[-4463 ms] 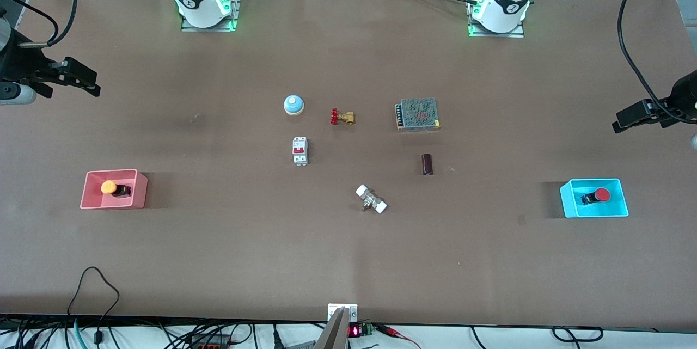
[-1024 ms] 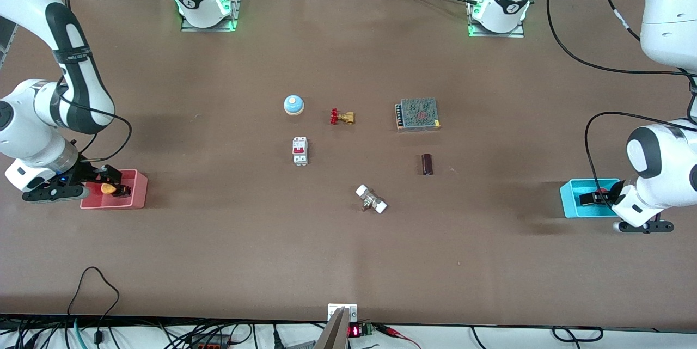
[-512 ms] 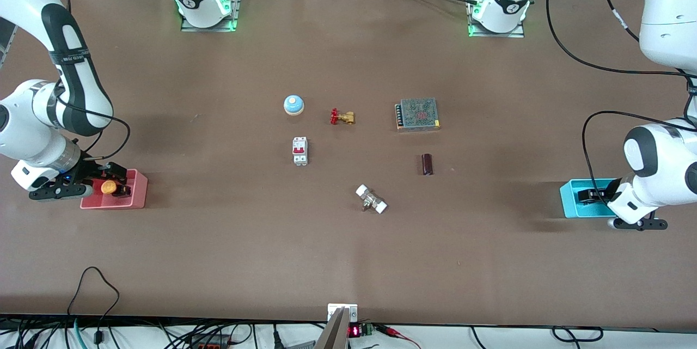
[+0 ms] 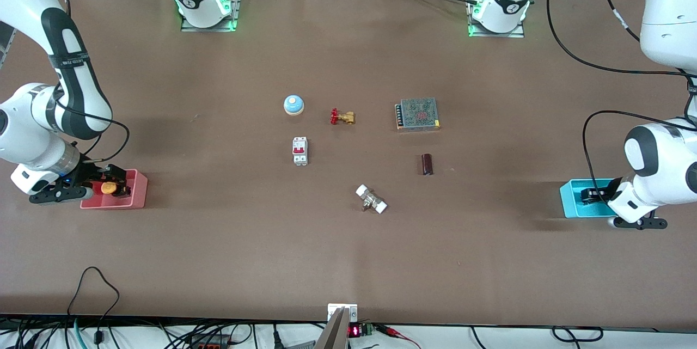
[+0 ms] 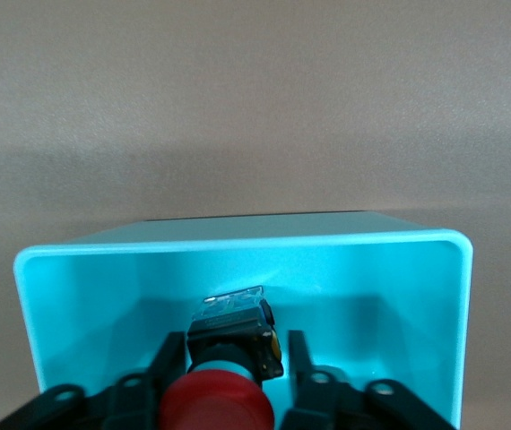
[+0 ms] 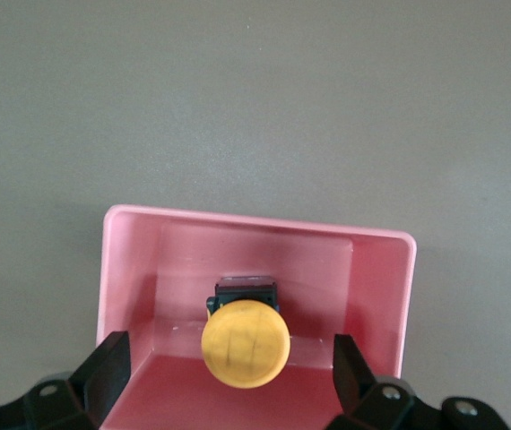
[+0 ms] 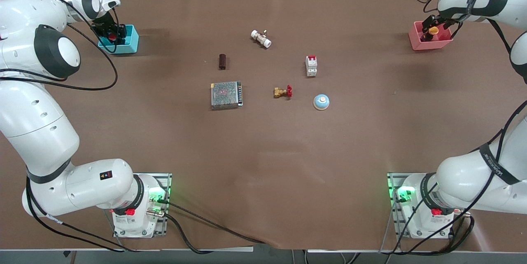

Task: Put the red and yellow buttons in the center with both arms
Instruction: 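Close the right gripper on the yellow button while the left gripper grips the red, then lift the red button with the left gripper and carry it toward the table center, then set the red button down with the left gripper while the right gripper lifts the yellow, then carry the yellow button toward center with the right gripper while the left gripper withdraws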

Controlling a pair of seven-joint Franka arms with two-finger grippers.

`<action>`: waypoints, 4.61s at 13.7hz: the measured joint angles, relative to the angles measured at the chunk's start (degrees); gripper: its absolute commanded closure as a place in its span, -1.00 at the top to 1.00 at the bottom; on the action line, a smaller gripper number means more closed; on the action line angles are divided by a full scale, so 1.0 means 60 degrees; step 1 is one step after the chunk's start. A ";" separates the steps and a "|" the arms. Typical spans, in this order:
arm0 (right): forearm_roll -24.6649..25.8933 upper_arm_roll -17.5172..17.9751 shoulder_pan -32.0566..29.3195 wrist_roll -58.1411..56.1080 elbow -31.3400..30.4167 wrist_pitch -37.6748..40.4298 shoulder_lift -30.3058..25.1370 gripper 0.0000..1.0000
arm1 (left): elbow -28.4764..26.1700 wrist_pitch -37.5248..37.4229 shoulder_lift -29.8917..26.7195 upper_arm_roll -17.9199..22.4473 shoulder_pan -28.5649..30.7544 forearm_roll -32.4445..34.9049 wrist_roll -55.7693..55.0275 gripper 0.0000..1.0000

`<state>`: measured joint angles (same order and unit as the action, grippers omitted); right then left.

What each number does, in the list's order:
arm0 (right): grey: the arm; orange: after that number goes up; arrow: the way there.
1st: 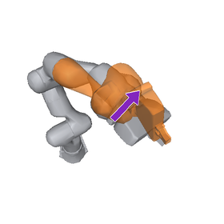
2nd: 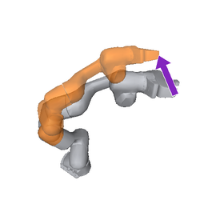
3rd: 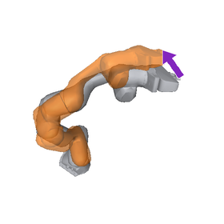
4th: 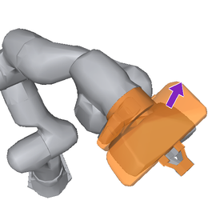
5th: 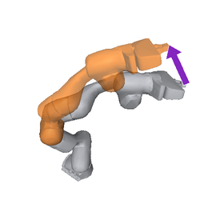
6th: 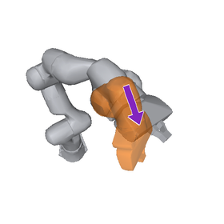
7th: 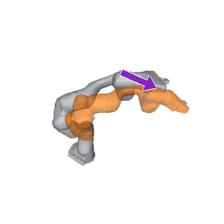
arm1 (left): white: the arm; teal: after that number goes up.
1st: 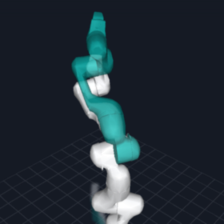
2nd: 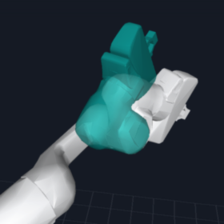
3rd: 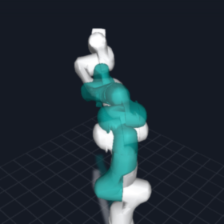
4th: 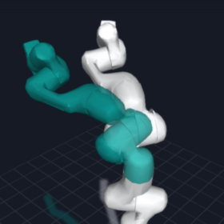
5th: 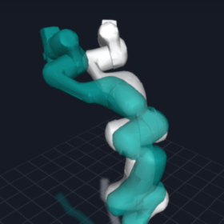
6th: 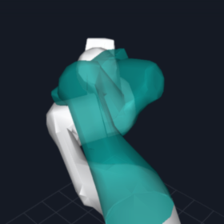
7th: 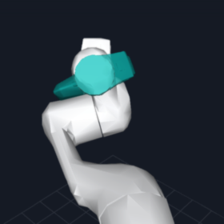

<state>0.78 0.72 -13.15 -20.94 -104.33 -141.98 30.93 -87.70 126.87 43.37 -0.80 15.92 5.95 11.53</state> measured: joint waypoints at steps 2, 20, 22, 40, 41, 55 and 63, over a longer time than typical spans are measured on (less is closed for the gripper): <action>-0.0005 0.0000 -0.0010 -0.0061 0.0104 0.0001 0.0101 1.00 | -0.0008 0.0000 -0.0009 0.0000 0.0007 -0.0001 0.0005 -0.43; -0.0006 0.0000 -0.0023 -0.0357 0.0401 0.0003 0.0309 0.85 | -0.0524 -0.3220 -0.2784 -0.0672 -0.1247 -0.0982 -0.1108 -0.46; -0.0006 0.0001 -0.0023 -0.0365 0.0405 0.0003 0.0369 0.78 | -0.1033 -0.3107 -0.2582 -0.0686 -0.1752 -0.1825 -0.1343 -0.46; -0.0006 0.0001 -0.0023 -0.0726 0.0463 0.0003 0.0435 -0.51 | -0.3895 0.1667 -0.2191 -0.0693 -0.2732 -0.2055 -0.1457 1.00; -0.0006 0.0002 -0.0022 -0.0734 0.0466 0.0003 0.0435 -0.52 | -0.3875 0.1693 -0.2326 -0.0693 -0.2758 -0.2055 -0.1457 1.00; -0.0170 0.0635 0.1643 0.2608 0.0989 0.5439 -0.3131 -0.56 | -0.1051 -0.2252 -0.4679 0.0849 -0.2551 -0.1695 -0.1442 1.00; 0.0743 0.0871 0.3257 0.5497 -0.0934 0.1862 -0.1811 -0.57 | 0.0011 -0.3582 -0.4778 0.0717 -0.2585 -0.1695 -0.1610 1.00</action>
<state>5.24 5.95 6.40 12.04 -109.94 -130.81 20.06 -87.63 105.38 14.71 3.51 0.41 -4.22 1.87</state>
